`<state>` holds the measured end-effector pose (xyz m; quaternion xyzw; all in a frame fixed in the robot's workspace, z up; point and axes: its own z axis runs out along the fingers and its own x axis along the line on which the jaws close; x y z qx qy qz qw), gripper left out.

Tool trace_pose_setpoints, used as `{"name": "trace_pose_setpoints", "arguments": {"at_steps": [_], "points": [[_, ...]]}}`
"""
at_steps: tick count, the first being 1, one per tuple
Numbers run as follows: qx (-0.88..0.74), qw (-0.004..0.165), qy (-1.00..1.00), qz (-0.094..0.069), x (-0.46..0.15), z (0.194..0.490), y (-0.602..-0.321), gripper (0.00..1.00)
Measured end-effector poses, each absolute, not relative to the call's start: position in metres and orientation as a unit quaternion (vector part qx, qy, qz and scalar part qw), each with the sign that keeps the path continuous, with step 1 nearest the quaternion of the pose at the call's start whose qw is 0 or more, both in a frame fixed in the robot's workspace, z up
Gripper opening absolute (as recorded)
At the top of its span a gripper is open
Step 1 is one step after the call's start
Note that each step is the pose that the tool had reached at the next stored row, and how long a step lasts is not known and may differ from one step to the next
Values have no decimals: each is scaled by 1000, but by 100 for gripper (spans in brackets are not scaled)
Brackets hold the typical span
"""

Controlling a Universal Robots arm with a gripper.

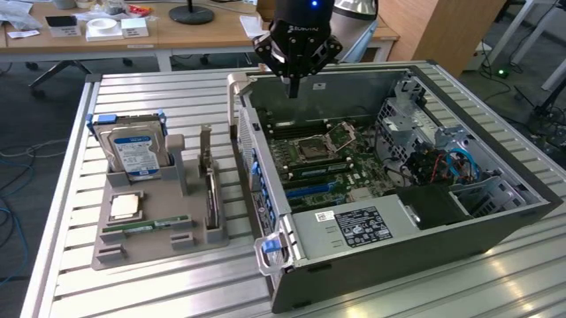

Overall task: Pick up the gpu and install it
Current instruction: 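Reach for the gpu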

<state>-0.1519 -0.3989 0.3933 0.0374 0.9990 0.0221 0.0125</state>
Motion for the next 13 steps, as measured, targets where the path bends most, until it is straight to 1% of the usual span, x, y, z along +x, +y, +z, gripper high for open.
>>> {"name": "trace_pose_setpoints", "arguments": {"at_steps": [13], "points": [[37, 13, 999, 22, -162, 393, -399, 11]]}}
